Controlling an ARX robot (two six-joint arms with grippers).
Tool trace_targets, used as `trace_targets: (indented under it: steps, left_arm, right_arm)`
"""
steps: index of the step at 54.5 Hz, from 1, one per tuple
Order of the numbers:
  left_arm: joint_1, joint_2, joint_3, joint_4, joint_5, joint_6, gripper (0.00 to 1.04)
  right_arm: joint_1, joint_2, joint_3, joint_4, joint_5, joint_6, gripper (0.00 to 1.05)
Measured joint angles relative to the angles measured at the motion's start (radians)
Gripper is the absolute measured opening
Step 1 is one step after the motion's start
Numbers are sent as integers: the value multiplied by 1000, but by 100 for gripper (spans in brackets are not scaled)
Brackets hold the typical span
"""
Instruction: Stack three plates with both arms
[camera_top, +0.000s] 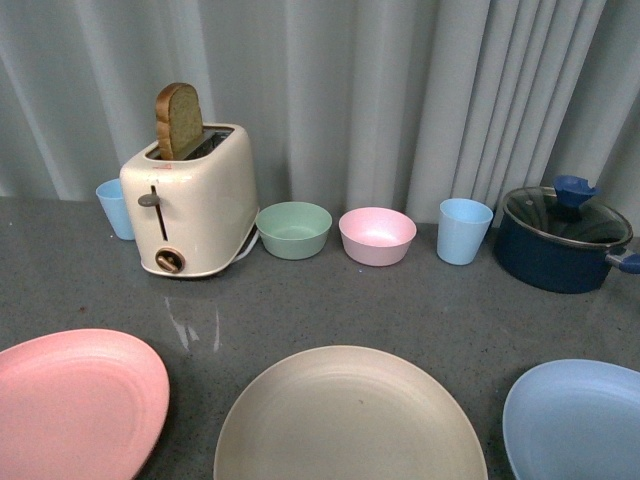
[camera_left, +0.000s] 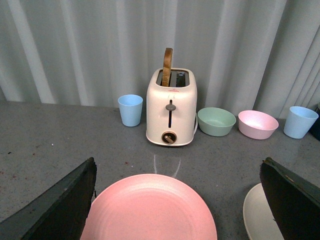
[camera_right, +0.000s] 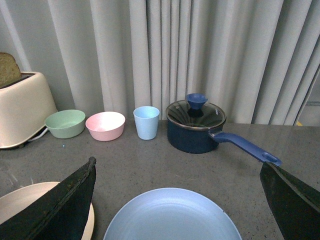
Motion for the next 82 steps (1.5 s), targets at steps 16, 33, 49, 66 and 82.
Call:
trace_targets:
  steps: [16,33,49,66,82]
  left_arm:
    - [0,0,0,0,0,0,98]
    - [0,0,0,0,0,0,98]
    - [248,450,152,-127,381,-58,98]
    - [384,1131,402,143,491,248,98]
    - [463,1576,580,167,497,421,98]
  right_arm:
    - [0,0,0,0,0,0,97]
    - [0,0,0,0,0,0,97]
    - [0,0,0,0,0,0,97]
    - [0,0,0,0,0,0,97]
    - [0,0,0,0,0,0,97]
